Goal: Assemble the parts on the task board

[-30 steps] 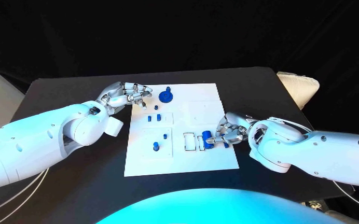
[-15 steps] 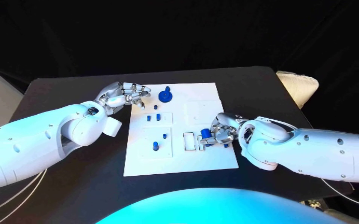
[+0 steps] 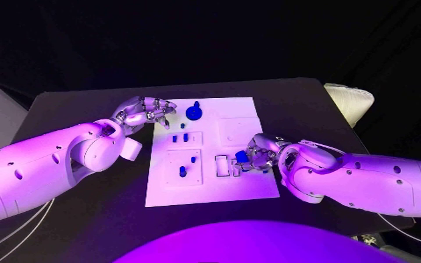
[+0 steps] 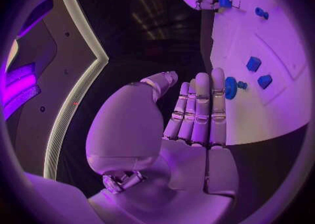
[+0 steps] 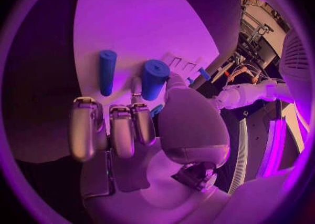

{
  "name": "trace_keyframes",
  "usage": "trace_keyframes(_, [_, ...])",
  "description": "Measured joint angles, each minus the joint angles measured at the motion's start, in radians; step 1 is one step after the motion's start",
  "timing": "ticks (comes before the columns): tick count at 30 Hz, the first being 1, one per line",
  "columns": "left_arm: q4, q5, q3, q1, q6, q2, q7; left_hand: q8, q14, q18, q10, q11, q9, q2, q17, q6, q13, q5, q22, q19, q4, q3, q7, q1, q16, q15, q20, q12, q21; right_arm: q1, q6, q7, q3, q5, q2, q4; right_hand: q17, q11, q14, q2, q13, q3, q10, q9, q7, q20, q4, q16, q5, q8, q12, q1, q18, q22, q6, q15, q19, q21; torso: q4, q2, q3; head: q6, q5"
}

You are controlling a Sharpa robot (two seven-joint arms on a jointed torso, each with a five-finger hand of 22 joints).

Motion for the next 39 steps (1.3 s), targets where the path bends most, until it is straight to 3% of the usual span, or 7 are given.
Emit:
trace_keyframes(2, [0.000,0.000,0.000,0.000,0.000,0.000,0.000,0.000,0.000,0.000,0.000,0.000,0.000,0.000,0.000,0.000,-0.001,0.000,0.000,0.000,0.000,0.000,0.000,0.000,0.000,0.000,0.000,0.000,0.000,-0.001,-0.010,0.001,0.000,0.010,-0.005,0.005,0.000,0.000,0.000,-0.008,0.000,0.017,0.000,-0.041,-0.004,-0.001,-0.001,0.006,0.006,0.002,0.007,0.008,0.000,0.000,0.003,-0.005,0.000,0.014,0.0000,0.000,0.0000,0.000,0.000])
trace_keyframes(4, [0.000,0.000,0.000,0.000,0.001,-0.001,-0.001,0.000,0.000,0.000,0.000,0.000,0.000,0.000,0.000,0.000,-0.001,0.000,0.000,0.000,0.000,0.000,0.000,0.000,0.000,0.000,0.000,0.000,-0.003,-0.001,-0.023,0.003,0.000,0.028,-0.014,0.015,0.000,-0.002,0.000,-0.009,0.000,0.027,-0.002,-0.160,-0.008,-0.007,0.000,0.006,0.014,0.007,0.007,0.009,0.000,0.000,0.007,-0.007,0.000,0.019,0.0000,0.000,0.0000,0.000,0.000])
trace_keyframes(5, [0.000,0.000,0.000,0.000,0.001,-0.001,-0.001,0.000,0.000,0.000,-0.002,0.002,0.000,0.000,0.000,0.000,-0.001,0.000,0.000,0.000,0.000,0.000,0.000,0.000,0.000,0.000,0.000,0.000,-0.004,-0.001,-0.029,0.004,0.000,0.037,-0.019,0.020,0.000,-0.004,0.000,-0.008,0.000,0.034,-0.003,-0.285,-0.010,-0.007,-0.001,0.006,0.015,0.008,0.007,0.010,0.000,0.000,0.009,-0.008,0.000,0.018,0.0000,0.000,-0.0001,0.000,0.001])
trace_keyframes(6, [0.000,0.000,0.000,0.000,0.001,-0.001,-0.001,0.000,0.000,0.000,-0.004,0.004,0.000,0.000,0.000,0.000,-0.001,0.000,0.000,0.000,0.000,0.000,0.000,0.000,0.000,0.000,0.000,0.000,-0.004,-0.001,-0.035,0.005,0.000,0.047,-0.023,0.025,0.000,-0.005,0.000,0.001,0.000,0.034,-0.002,-0.351,-0.011,-0.007,-0.001,0.006,0.015,0.008,0.007,0.029,0.000,0.000,0.010,-0.008,0.000,0.018,0.0001,0.000,-0.0001,0.000,0.001])
trace_keyframes(8, [-0.001,0.000,0.000,0.000,0.002,-0.001,-0.001,0.000,0.000,0.000,-0.004,0.004,0.000,0.000,-0.001,0.000,-0.001,0.000,-0.001,0.000,0.000,0.000,0.000,0.000,0.000,0.000,0.000,0.000,-0.004,0.005,-0.045,0.007,0.000,0.075,-0.031,0.036,0.000,-0.005,0.000,0.014,0.000,0.034,-0.002,-0.404,-0.012,-0.007,-0.001,0.006,0.015,-0.001,0.011,0.054,0.000,0.000,0.009,-0.008,0.000,0.027,0.0006,0.000,-0.0002,0.000,0.001])
trace_keyframes(19, [-0.004,0.000,-0.001,0.000,0.003,0.002,-0.004,0.000,0.000,0.000,-0.004,0.004,0.000,0.000,-0.001,0.000,-0.002,0.000,-0.001,0.000,0.005,0.000,0.000,0.000,0.000,0.000,0.000,0.000,-0.004,0.060,-0.074,0.018,0.003,0.239,-0.044,0.086,0.000,-0.005,0.000,0.030,0.000,0.047,-0.002,-0.404,-0.003,-0.007,0.000,0.006,-0.004,-0.001,0.011,0.041,0.000,0.000,0.014,-0.008,0.000,0.029,0.0016,-0.001,-0.0009,0.000,0.004])
trace_keyframes(39, [-0.003,0.001,-0.001,0.000,0.005,0.001,-0.006,0.000,0.000,0.000,-0.004,0.004,0.000,0.000,-0.001,0.000,-0.002,0.000,-0.002,0.004,0.005,0.000,0.000,0.000,0.000,0.000,0.004,0.000,-0.004,0.063,0.022,0.017,0.002,0.334,0.033,0.056,0.000,-0.013,0.000,0.032,0.000,0.067,-0.001,-0.396,-0.001,-0.014,0.002,0.012,-0.148,0.036,0.029,-0.046,0.000,0.000,0.034,-0.015,0.000,0.035,0.0033,0.001,-0.0015,0.000,0.011])
